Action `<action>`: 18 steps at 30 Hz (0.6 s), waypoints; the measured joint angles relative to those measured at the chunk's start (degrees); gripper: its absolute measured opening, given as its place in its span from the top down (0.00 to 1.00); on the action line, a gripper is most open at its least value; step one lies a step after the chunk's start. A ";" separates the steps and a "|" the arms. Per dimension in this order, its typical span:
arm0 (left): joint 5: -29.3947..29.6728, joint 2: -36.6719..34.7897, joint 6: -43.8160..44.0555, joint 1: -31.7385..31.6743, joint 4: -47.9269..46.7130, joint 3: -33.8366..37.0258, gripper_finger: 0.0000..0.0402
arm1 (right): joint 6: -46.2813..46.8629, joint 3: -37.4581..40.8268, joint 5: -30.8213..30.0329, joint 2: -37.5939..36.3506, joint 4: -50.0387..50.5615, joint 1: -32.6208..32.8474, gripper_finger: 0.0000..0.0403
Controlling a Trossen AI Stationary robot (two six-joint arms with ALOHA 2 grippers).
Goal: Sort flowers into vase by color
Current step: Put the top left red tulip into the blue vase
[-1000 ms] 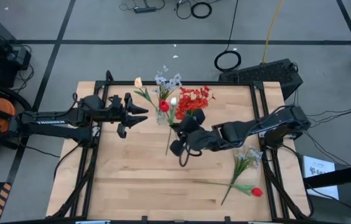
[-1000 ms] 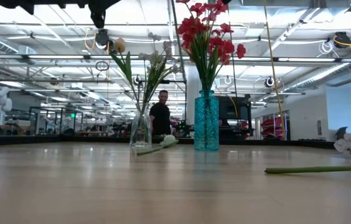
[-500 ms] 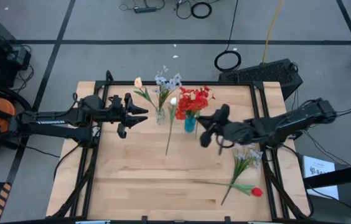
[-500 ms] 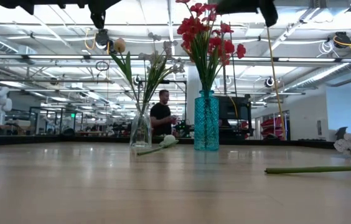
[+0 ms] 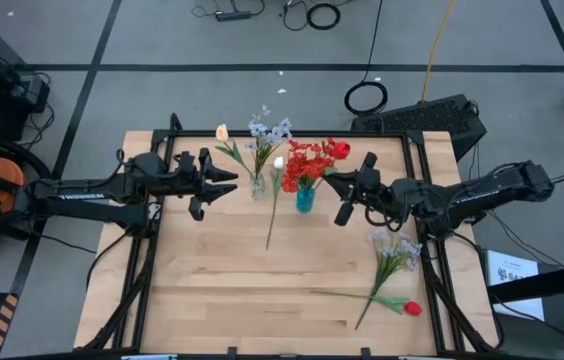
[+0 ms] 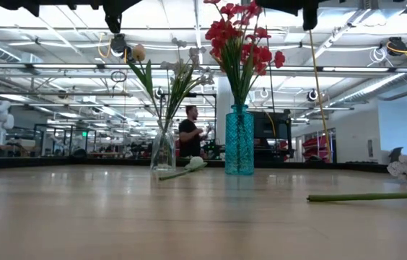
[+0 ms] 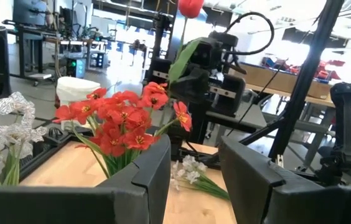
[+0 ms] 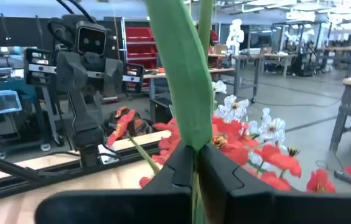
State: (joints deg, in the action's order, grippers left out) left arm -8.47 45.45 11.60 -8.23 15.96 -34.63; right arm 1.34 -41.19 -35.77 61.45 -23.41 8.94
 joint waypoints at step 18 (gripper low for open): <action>0.15 0.00 0.10 0.04 -0.01 0.00 0.65 | -3.58 0.00 9.29 0.20 4.29 -6.09 1.00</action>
State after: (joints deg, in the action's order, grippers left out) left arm -8.32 45.45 11.70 -8.19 15.94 -34.63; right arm -2.23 -41.19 -26.48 61.65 -19.13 2.85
